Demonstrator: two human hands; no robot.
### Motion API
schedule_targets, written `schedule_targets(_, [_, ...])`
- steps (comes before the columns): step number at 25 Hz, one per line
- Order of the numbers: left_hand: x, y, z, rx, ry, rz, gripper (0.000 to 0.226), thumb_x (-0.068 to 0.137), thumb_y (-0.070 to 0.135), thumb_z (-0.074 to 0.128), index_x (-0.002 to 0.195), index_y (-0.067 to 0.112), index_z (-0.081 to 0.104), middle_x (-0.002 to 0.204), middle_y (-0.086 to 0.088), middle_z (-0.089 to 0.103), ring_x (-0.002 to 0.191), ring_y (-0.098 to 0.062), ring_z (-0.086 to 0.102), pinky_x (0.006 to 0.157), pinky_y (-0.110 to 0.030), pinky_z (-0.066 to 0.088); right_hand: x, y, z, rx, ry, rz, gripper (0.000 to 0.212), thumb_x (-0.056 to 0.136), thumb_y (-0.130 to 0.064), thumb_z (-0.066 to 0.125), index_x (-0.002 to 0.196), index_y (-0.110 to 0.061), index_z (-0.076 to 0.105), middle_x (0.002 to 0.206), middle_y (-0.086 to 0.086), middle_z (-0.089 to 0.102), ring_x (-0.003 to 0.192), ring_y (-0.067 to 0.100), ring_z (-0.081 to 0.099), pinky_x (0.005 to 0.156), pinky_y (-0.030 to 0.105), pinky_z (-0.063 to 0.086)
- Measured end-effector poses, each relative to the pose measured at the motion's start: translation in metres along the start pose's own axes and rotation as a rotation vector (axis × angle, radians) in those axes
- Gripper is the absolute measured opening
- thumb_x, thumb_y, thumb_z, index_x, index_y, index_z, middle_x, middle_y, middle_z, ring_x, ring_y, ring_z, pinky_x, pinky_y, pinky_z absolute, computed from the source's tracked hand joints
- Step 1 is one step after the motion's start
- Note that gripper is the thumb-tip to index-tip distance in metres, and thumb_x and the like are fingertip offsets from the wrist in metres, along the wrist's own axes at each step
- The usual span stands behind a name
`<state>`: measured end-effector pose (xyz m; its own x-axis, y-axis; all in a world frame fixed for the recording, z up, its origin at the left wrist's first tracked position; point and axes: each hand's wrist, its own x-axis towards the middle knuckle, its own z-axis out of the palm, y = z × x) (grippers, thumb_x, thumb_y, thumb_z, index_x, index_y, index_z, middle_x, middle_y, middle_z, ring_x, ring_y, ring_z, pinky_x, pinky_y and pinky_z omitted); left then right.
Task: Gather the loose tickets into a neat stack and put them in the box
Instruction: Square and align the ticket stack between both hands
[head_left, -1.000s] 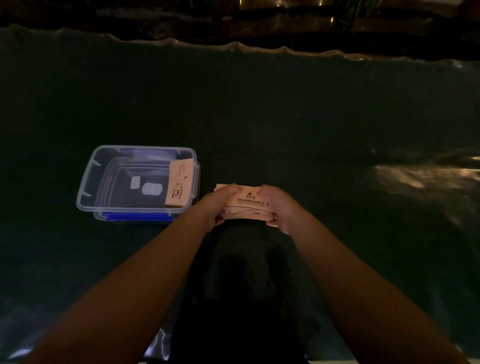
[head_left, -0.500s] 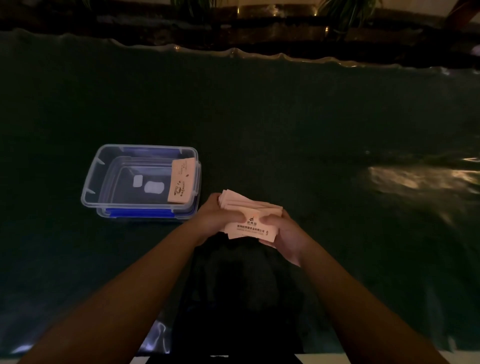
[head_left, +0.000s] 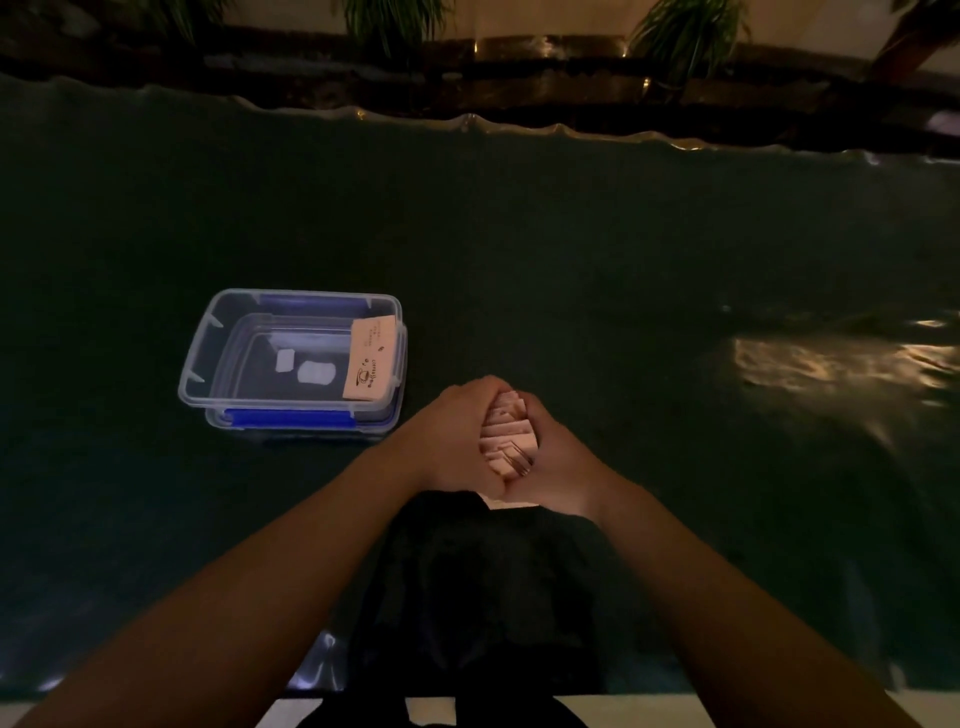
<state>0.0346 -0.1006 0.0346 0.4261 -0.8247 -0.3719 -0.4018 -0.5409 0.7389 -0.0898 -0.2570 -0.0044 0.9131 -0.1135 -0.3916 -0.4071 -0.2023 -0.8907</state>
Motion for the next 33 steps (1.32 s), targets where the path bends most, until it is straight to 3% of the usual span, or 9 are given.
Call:
schedule_targets(6, [-0.021, -0.024, 0.021, -0.434, 0.167, -0.053, 0.118, 0.066, 0.016, 0.096, 0.157, 0.039, 0.025, 0.134, 0.015, 0.055, 0.124, -0.006, 0.059, 0.101, -0.032, 0.055, -0.004, 0.017, 0.012, 0.258, 0.085, 0.019, 0.101, 0.057, 0.000, 0.099, 0.145, -0.019, 0.054, 0.135, 0.013, 0.073, 0.127, 0.032, 0.070, 0.106, 0.060, 0.054])
schedule_targets(10, [-0.020, -0.039, 0.029, -0.470, -0.051, -0.079, 0.107, 0.071, 0.012, 0.088, 0.154, 0.046, 0.030, 0.149, 0.009, 0.051, 0.137, -0.014, 0.053, 0.111, -0.044, 0.051, -0.009, 0.024, 0.022, 0.255, 0.114, 0.025, 0.097, 0.063, 0.001, 0.097, 0.147, -0.003, 0.050, 0.135, 0.017, 0.072, 0.127, 0.032, 0.070, 0.106, 0.051, 0.057])
schedule_targets(14, [-0.008, -0.046, 0.029, -0.369, -0.033, -0.021, 0.113, 0.072, 0.019, 0.093, 0.159, 0.034, 0.024, 0.151, 0.011, 0.049, 0.134, -0.003, 0.053, 0.106, -0.022, 0.047, -0.010, 0.023, 0.023, 0.213, 0.127, 0.001, 0.092, 0.069, 0.028, 0.081, 0.142, -0.016, 0.048, 0.124, 0.006, 0.076, 0.115, 0.016, 0.076, 0.094, 0.032, 0.061])
schedule_targets(19, [0.000, -0.062, 0.033, -0.312, 0.138, 0.038, 0.097, 0.071, 0.022, 0.095, 0.150, 0.028, 0.039, 0.138, 0.020, 0.056, 0.123, 0.018, 0.053, 0.096, -0.003, 0.042, -0.002, 0.026, 0.019, 0.121, 0.143, -0.012, 0.120, 0.073, 0.022, 0.082, 0.166, -0.021, 0.020, 0.140, -0.001, 0.067, 0.126, 0.011, 0.069, 0.104, 0.031, 0.056])
schedule_targets(21, [0.003, -0.070, 0.040, -0.329, 0.131, 0.032, 0.095, 0.071, 0.013, 0.093, 0.148, 0.030, 0.040, 0.132, 0.022, 0.058, 0.119, 0.022, 0.053, 0.093, -0.001, 0.041, -0.003, 0.030, 0.023, 0.072, 0.136, 0.024, 0.122, 0.074, 0.010, 0.085, 0.168, -0.024, 0.015, 0.145, -0.003, 0.063, 0.132, 0.013, 0.065, 0.112, 0.041, 0.052])
schedule_targets(23, [0.005, -0.077, 0.050, -0.358, 0.101, 0.016, 0.100, 0.071, 0.009, 0.092, 0.150, 0.034, 0.037, 0.134, 0.019, 0.060, 0.122, 0.016, 0.055, 0.095, -0.005, 0.042, -0.004, 0.032, 0.029, 0.027, 0.140, 0.036, 0.121, 0.074, 0.006, 0.084, 0.168, -0.025, 0.014, 0.148, -0.002, 0.059, 0.134, 0.011, 0.062, 0.118, 0.044, 0.047])
schedule_targets(27, [0.011, -0.073, 0.064, -0.432, 0.102, 0.003, 0.103, 0.072, 0.018, 0.095, 0.154, 0.033, 0.034, 0.142, 0.011, 0.058, 0.129, 0.003, 0.055, 0.100, -0.012, 0.038, 0.000, 0.029, 0.037, 0.026, 0.133, 0.061, 0.123, 0.076, 0.007, 0.085, 0.167, -0.029, 0.011, 0.153, -0.001, 0.052, 0.133, -0.001, 0.058, 0.117, 0.029, 0.046])
schedule_targets(31, [0.015, -0.064, 0.066, -0.444, 0.141, -0.038, 0.100, 0.075, 0.025, 0.093, 0.155, 0.024, 0.033, 0.135, 0.016, 0.055, 0.116, 0.014, 0.054, 0.094, -0.009, 0.040, 0.006, 0.027, 0.041, 0.063, 0.163, 0.063, 0.109, 0.072, 0.010, 0.071, 0.161, -0.029, 0.024, 0.146, 0.005, 0.058, 0.130, 0.012, 0.064, 0.113, 0.045, 0.052])
schedule_targets(33, [0.013, -0.064, 0.064, -0.435, 0.126, -0.028, 0.109, 0.076, 0.024, 0.093, 0.159, 0.024, 0.023, 0.135, 0.018, 0.053, 0.115, 0.021, 0.052, 0.100, -0.007, 0.039, 0.005, 0.026, 0.039, 0.080, 0.153, 0.062, 0.105, 0.076, 0.014, 0.072, 0.160, -0.028, 0.025, 0.144, 0.001, 0.060, 0.128, 0.007, 0.065, 0.112, 0.038, 0.053])
